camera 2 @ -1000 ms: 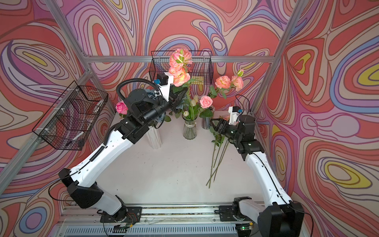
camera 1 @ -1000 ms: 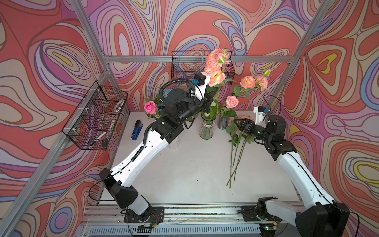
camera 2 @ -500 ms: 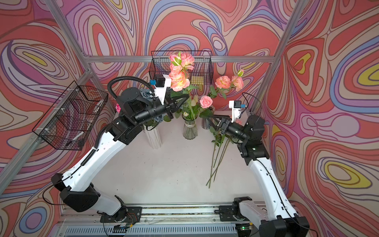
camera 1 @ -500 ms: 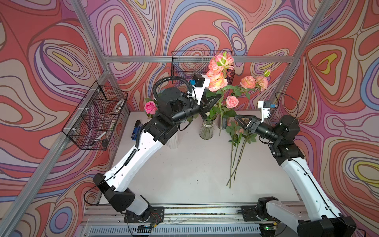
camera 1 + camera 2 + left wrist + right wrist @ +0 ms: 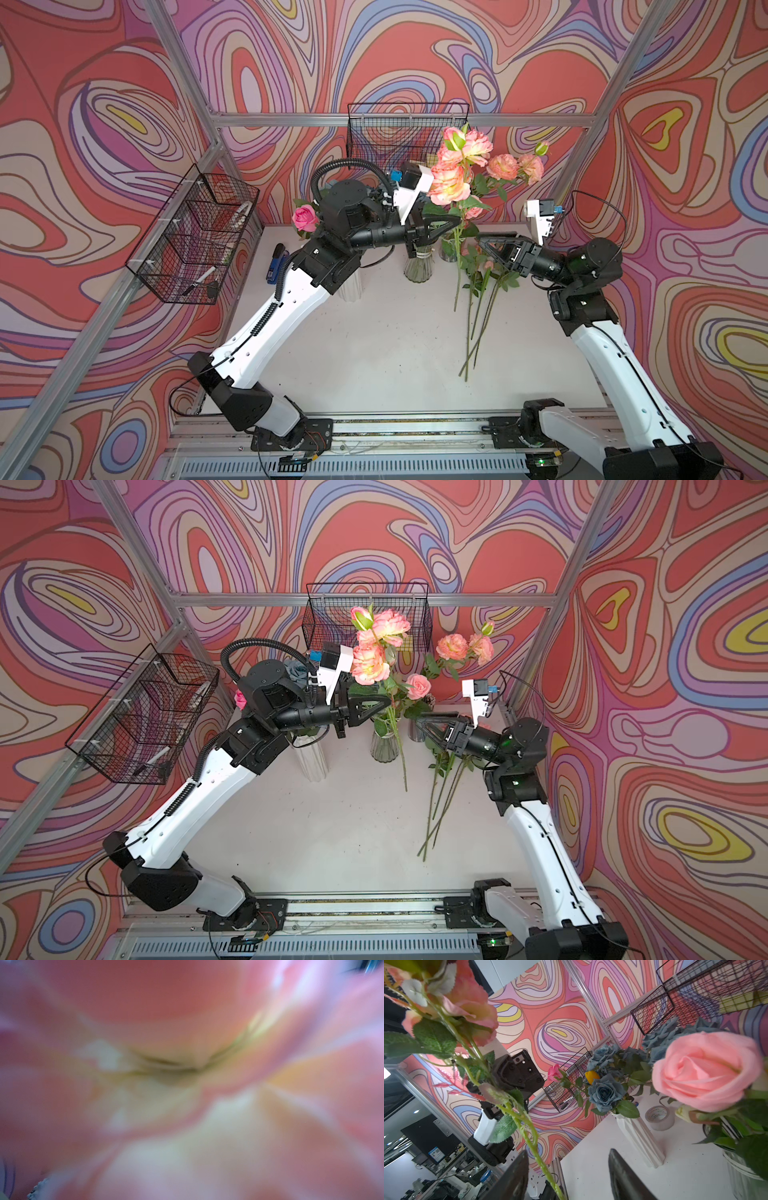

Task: Pick out pink flowers from the vase
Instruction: Pick up the flower from the vase.

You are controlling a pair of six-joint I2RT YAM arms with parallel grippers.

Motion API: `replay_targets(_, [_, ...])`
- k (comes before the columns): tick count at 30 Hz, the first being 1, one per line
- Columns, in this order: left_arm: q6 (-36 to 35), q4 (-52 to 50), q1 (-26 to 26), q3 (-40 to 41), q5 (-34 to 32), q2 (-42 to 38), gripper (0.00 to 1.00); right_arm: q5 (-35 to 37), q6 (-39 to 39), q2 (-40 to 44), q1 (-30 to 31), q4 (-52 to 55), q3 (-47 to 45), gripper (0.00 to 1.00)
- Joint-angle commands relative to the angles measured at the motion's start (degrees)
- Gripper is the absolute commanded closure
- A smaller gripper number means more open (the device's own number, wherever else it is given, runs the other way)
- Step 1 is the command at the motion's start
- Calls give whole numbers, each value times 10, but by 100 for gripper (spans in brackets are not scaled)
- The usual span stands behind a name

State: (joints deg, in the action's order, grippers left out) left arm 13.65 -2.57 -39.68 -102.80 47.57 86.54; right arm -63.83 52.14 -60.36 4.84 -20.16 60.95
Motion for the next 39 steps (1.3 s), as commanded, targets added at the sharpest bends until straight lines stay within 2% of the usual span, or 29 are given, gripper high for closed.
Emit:
replay_targets(1, [34,45,3,9,59,-5,100,-50,17,-1,25,-22,23,40])
replay_targets(6, [86,96,7,9,122,14,100,-54,-59,-5,68,77,52,45])
replay_targets(9, [96,108,10,9,142,20,100,-57,-68,-8,79,88,59,50])
replay_targets(15, [106,109,21,10,137,24,100,-61,-74,-11,87,99,60,73])
replay_targets(23, [138,131,33,10,130,43,100,-61,-97,-12,94,129,60,73])
replay_targets(27, [166,156,39,13,132,56,100,-61,-112,-16,96,151,64,84])
replay_targets(30, [177,176,42,18,136,61,100,-48,-141,-19,96,187,71,98])
replay_targets(34, [178,184,44,28,134,59,100,-37,-156,-20,96,201,74,100])
replay_targets(36, [172,180,45,30,131,58,92,-27,-167,-20,96,211,76,100])
replay_targets(39, [153,152,45,32,118,56,64,-4,-190,-17,96,235,81,100])
